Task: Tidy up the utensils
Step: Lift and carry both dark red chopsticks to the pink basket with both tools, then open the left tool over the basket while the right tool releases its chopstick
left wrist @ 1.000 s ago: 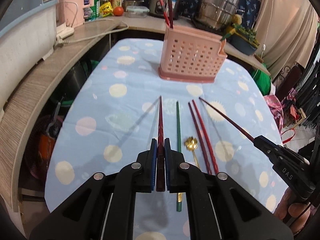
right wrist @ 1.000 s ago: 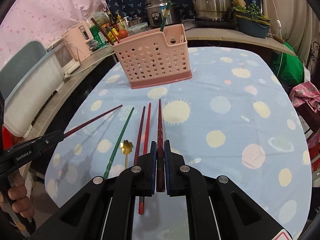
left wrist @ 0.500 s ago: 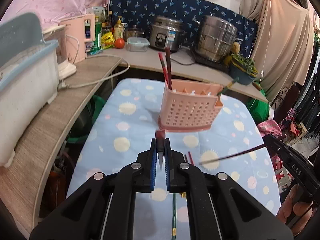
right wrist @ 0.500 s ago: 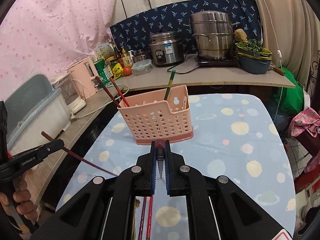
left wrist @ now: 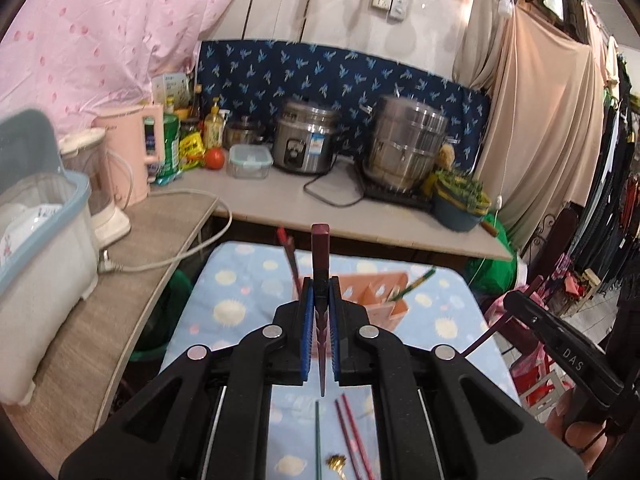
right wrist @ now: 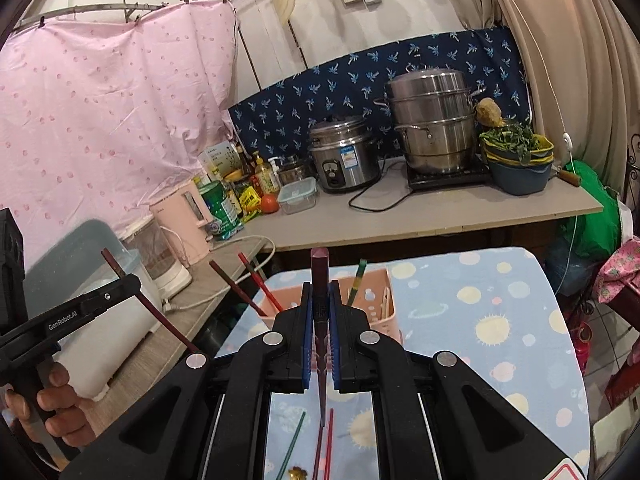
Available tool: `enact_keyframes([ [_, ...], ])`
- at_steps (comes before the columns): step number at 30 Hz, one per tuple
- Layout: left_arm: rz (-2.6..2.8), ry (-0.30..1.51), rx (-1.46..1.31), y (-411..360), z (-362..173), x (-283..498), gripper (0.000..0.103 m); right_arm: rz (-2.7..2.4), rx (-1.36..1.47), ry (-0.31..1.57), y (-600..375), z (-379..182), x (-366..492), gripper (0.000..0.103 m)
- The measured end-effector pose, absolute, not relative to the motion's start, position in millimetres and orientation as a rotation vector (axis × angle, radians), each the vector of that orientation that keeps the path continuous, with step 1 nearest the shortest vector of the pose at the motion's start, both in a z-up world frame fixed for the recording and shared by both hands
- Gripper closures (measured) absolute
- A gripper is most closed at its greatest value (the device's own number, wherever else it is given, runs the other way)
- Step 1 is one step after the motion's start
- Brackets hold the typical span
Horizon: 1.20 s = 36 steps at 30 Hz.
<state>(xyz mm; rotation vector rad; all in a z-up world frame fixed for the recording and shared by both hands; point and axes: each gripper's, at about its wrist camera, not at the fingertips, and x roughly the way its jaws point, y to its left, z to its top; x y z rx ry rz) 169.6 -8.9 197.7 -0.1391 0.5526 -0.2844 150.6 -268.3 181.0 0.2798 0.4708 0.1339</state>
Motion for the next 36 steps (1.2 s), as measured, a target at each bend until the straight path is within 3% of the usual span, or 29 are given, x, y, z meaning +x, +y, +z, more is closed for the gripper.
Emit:
enact_keyframes([
  [12, -0.269, 0.431, -0.128, -32, 246, 225, 0.096, 0.12, 0.303, 0.368, -272, 226, 219, 0.096],
  [36, -0.24, 0.569, -0.086, -57, 172, 295, 0.096, 0.085, 0.278, 0.528, -273, 157, 298, 0.096],
])
